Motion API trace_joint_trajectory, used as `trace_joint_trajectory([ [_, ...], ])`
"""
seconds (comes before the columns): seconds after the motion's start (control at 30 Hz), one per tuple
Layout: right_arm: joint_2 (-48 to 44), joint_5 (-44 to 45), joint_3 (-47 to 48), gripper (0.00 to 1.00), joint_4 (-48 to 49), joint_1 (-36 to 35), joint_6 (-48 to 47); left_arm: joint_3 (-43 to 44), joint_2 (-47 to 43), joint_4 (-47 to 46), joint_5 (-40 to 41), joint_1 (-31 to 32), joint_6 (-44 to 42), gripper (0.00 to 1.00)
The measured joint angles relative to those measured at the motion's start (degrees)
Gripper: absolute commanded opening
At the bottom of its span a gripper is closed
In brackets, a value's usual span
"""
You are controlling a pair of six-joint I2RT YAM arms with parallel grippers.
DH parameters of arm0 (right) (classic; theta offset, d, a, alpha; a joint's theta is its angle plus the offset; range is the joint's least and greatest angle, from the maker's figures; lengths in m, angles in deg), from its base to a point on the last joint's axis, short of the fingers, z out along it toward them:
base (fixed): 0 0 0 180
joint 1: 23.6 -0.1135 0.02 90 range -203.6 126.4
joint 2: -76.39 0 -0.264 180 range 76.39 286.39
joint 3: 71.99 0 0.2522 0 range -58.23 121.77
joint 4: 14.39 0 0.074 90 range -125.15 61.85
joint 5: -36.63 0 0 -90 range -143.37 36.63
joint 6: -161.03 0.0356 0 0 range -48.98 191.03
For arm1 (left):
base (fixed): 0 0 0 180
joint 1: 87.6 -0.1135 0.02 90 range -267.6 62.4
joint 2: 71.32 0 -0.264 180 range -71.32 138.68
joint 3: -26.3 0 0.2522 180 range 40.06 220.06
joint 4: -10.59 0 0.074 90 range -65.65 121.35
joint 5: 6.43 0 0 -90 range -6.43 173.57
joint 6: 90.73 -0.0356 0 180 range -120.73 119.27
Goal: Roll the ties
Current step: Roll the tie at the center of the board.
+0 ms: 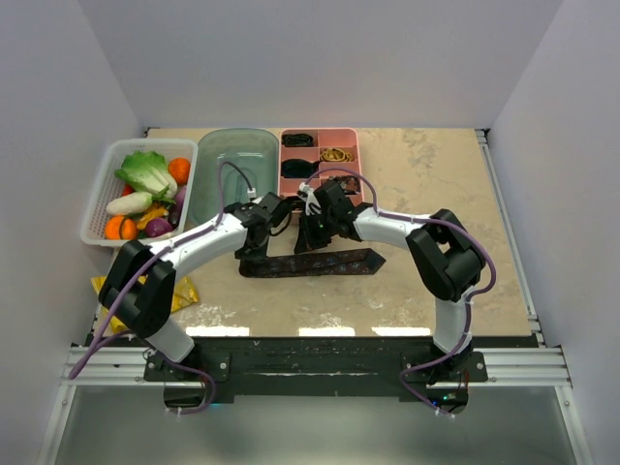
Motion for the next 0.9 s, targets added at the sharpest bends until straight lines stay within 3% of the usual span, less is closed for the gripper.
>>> trace_joint_trajectory([
  [0.8,0.00,0.00,-0.42,0.00,0.00,0.22,-0.11,4.87,8.48,1.90,1.44,4.35,1.66,0.00],
  [0.9,0.00,-0.02,-0.42,0.00,0.00,0.22,-0.11,4.87,8.81,1.46,1.03,4.46,1.64,0.06],
])
